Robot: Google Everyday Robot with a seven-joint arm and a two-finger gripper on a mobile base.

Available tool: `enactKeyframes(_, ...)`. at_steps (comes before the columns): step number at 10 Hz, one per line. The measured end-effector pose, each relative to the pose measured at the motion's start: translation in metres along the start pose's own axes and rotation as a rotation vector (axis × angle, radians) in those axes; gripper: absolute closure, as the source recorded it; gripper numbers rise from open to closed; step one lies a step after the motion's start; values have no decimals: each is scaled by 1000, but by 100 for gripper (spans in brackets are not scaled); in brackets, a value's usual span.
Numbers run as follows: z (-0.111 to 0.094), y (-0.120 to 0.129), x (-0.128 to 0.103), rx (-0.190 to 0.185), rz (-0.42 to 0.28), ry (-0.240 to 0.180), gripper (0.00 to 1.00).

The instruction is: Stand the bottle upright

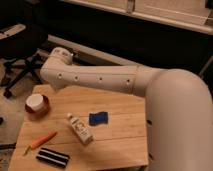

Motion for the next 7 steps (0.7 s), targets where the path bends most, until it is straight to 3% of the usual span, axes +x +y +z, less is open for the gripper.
enactKeyframes(2, 12, -8, -6, -5, -35, -65, 39)
enactKeyframes(4, 25, -4, -15, -42, -58, -125, 39)
enactKeyframes(7, 46, 1, -28, -81, -63, -180, 39)
